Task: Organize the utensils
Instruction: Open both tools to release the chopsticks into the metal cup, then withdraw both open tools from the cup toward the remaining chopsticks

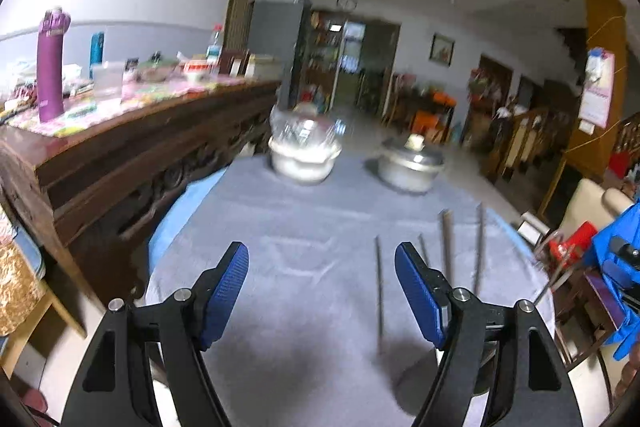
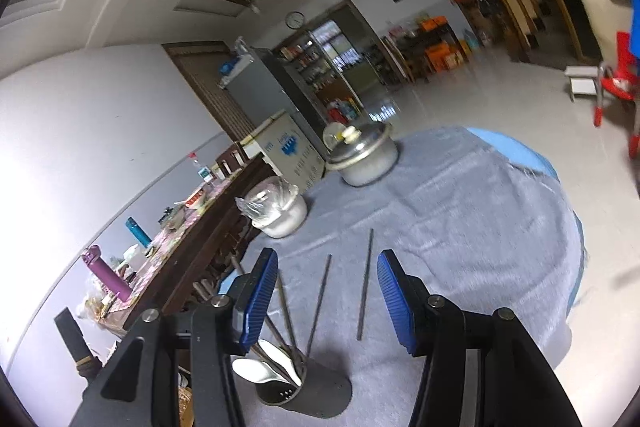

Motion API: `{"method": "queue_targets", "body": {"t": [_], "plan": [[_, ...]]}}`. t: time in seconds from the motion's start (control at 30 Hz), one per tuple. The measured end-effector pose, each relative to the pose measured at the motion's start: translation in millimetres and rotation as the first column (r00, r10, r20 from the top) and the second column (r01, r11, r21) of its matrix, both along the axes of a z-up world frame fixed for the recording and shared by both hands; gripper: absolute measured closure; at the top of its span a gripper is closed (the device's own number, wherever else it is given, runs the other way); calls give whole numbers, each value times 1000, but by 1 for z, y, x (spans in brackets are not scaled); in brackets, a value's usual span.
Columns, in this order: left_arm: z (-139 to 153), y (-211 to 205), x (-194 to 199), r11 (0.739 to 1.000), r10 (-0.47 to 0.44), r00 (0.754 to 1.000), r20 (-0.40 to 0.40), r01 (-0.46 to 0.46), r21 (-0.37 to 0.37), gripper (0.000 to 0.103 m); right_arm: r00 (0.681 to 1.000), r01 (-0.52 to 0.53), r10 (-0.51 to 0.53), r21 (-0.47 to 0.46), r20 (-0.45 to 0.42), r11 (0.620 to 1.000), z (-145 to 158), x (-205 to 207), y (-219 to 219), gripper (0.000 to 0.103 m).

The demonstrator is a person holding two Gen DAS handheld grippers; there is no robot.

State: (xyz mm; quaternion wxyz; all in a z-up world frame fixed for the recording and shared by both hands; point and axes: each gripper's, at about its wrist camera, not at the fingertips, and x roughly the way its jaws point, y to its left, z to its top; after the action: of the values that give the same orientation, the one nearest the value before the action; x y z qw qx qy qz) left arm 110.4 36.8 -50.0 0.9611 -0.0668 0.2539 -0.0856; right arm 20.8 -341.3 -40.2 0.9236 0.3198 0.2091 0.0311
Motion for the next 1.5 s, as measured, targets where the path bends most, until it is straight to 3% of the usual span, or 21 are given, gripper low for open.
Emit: {"method": "queue_targets", "body": {"t": [0.17,0.3,0.63,1.5], "plan": [[-9,1,8,996,50,997,-66,-45,74,27,999,-8,9,15,-46,1000,-10,6,-1,47],[-11,3,7,994,69,993,-95,-60,90,27,997,-45,43,-18,-66,999,-11,10,15,47],[-9,7,5,985,104,988,-111,-87,149,27,990,-94,86,-68,-112,993,-17,19,46,47],[-34,14,28,969,162,967,-197,-118,219,27,978,-68,54,-65,-202,996,-41,36,33,47]]}}
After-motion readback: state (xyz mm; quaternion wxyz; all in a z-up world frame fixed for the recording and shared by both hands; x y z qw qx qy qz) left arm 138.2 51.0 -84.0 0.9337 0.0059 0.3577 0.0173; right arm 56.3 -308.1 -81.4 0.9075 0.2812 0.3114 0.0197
